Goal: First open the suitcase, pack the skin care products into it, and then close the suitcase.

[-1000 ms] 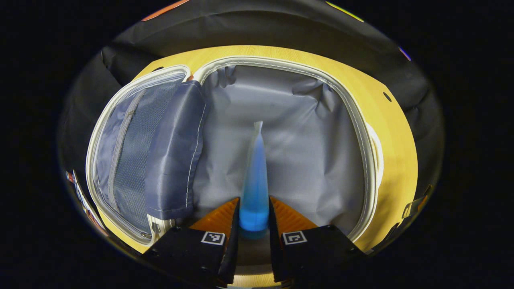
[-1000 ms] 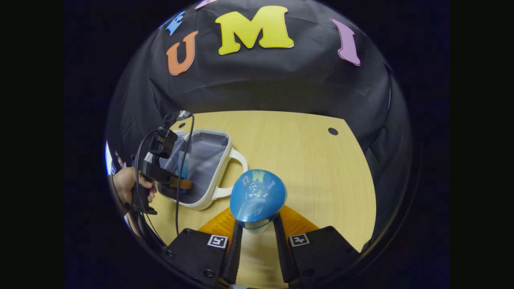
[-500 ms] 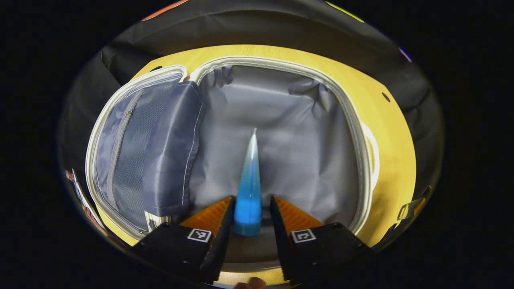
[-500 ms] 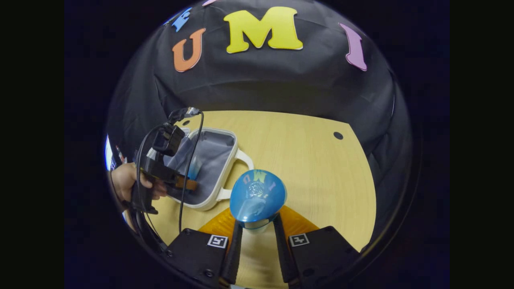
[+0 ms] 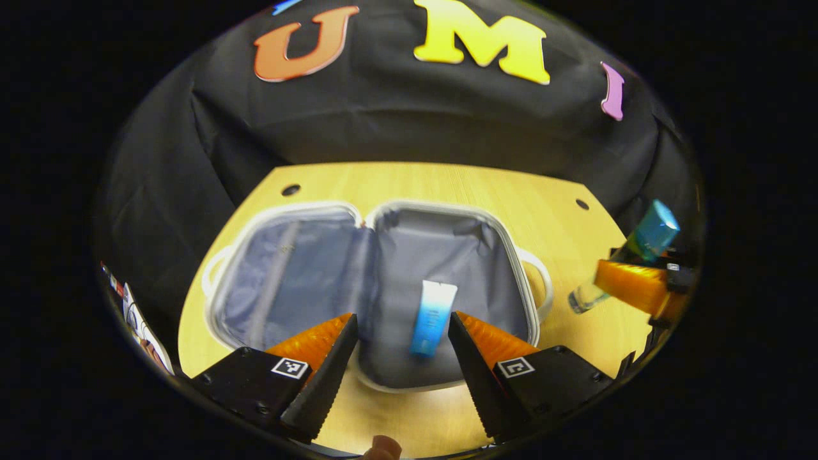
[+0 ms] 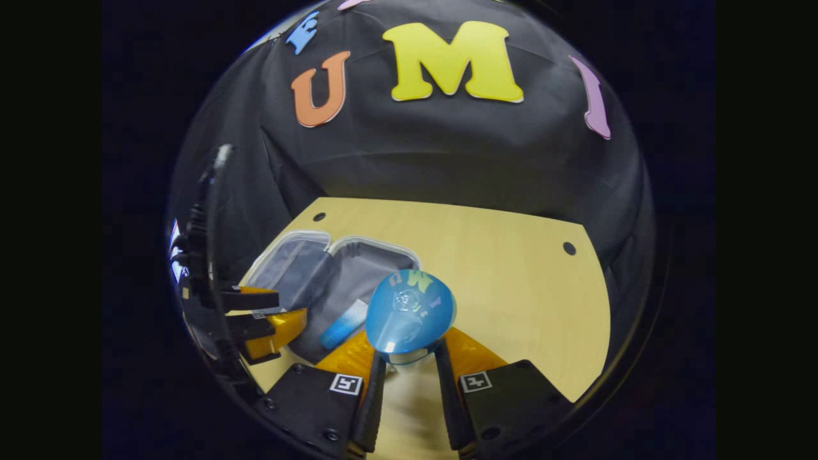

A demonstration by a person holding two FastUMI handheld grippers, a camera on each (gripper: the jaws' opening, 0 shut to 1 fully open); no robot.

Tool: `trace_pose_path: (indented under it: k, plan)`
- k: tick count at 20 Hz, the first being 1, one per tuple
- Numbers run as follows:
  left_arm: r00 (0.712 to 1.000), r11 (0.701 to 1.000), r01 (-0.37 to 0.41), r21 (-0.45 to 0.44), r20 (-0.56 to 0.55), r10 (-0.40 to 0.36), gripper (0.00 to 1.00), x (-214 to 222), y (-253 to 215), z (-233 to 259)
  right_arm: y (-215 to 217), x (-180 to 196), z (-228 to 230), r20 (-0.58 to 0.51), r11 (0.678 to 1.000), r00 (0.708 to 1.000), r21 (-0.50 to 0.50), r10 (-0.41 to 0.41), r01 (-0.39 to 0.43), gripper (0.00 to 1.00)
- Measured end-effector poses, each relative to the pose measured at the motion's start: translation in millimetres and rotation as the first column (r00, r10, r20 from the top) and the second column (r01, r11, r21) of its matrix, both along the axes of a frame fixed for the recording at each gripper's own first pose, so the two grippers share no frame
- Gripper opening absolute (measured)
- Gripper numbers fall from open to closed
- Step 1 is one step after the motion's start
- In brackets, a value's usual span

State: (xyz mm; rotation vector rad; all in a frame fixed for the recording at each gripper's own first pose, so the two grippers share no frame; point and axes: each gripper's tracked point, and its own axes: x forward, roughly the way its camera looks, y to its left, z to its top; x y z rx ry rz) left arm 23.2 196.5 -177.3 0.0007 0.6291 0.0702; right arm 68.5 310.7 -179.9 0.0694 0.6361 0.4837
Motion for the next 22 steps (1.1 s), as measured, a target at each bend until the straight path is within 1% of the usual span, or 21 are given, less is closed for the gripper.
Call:
trace_pose_path:
  k: [2,3,4,5,6,8,9,10,13,14,16,17,21,22]
  plan:
    - [0.993,0.998,-0.046,0.045,0.109,0.041,0.91,-13,29,25,30,-2,-10,-0.036,1.000,0.999,0.006,0.022,-0.022,0.39]
    - [0.984,0.996,-0.061,0.069,0.169,0.049,0.92,-18,39,36,45,-3,-17,-0.064,0.999,0.997,0.007,0.033,-0.033,0.36]
    - [0.974,0.994,-0.069,0.086,0.220,0.049,0.91,-23,48,46,60,-6,-26,-0.093,0.999,0.995,0.008,0.044,-0.043,0.39]
    - [0.965,0.992,-0.084,0.096,0.257,0.057,0.91,-26,58,51,73,-10,-35,-0.123,0.999,0.991,0.004,0.054,-0.054,0.36]
    - [0.957,0.990,-0.101,0.098,0.282,0.070,0.92,-33,69,58,85,-13,-48,-0.158,0.998,0.986,-0.012,0.057,-0.060,0.39]
    - [0.944,0.988,-0.130,0.082,0.316,0.098,0.91,-45,89,64,99,-21,-70,-0.218,0.997,0.975,-0.044,0.052,-0.063,0.39]
    - [0.938,0.988,-0.141,0.067,0.327,0.112,0.91,-48,98,65,103,-23,-79,-0.246,0.997,0.968,-0.059,0.043,-0.059,0.36]
    - [0.934,0.987,-0.151,0.054,0.334,0.125,0.91,-53,106,66,107,-25,-87,-0.273,0.996,0.962,-0.070,0.032,-0.053,0.39]
    - [0.922,0.981,-0.185,0.055,0.356,0.154,0.91,-62,133,70,110,-32,-102,-0.340,0.995,0.940,-0.101,-0.023,-0.012,0.39]
    - [0.919,0.980,-0.189,0.056,0.362,0.156,0.91,-64,140,71,111,-27,-98,-0.332,0.996,0.942,-0.088,-0.050,0.021,0.39]
    - [0.916,0.982,-0.184,0.044,0.370,0.155,0.91,-66,150,68,113,-17,-103,-0.355,0.994,0.931,-0.090,-0.087,0.059,0.39]
    - [0.915,0.980,-0.196,0.046,0.368,0.166,0.91,-66,160,67,114,-14,-106,-0.362,0.993,0.927,-0.087,-0.101,0.074,0.39]
    - [0.913,0.969,-0.242,0.047,0.348,0.211,0.91,-72,186,60,108,9,-123,-0.395,0.979,0.897,-0.109,-0.200,0.170,0.39]
    - [0.915,0.968,-0.248,0.045,0.340,0.219,0.92,-72,190,56,108,12,-126,-0.408,0.977,0.888,-0.110,-0.211,0.181,0.39]
